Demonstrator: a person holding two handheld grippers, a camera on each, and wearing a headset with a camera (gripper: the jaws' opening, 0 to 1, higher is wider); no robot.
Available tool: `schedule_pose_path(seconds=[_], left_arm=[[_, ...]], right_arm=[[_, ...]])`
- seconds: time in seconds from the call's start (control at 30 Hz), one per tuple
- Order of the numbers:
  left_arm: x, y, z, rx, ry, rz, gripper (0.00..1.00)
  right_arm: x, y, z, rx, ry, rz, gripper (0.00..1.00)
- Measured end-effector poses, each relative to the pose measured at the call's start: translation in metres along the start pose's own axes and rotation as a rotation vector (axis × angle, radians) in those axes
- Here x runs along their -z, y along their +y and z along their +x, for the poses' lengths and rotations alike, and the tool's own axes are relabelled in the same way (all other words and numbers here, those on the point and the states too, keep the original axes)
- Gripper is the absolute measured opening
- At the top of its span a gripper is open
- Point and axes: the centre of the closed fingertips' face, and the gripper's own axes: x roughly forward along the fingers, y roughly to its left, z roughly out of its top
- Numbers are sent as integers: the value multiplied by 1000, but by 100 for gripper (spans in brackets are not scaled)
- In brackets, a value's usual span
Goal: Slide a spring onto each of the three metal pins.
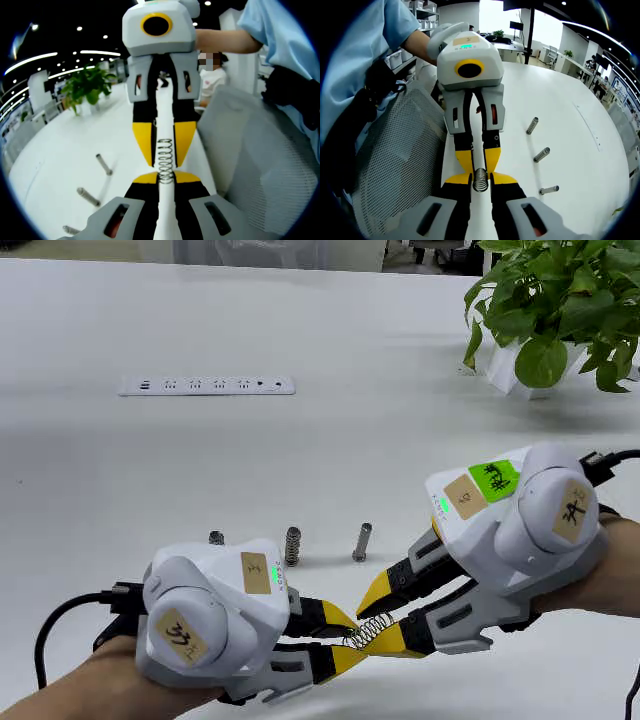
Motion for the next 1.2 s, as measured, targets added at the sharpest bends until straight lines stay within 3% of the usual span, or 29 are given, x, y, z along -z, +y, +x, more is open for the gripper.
schedule_pose_path(seconds=[0.6, 0.8, 1.2], left_arm=[[-3, -2, 3, 10, -7, -2, 9], [-2, -1, 3, 4, -10, -12, 10], [7, 0, 3, -34, -16, -37, 11]], right_arm=[[4, 3, 1, -25, 20, -8, 13], [5, 1, 2, -24, 25, 30, 12], [8, 1, 9, -35, 53, 18, 12]])
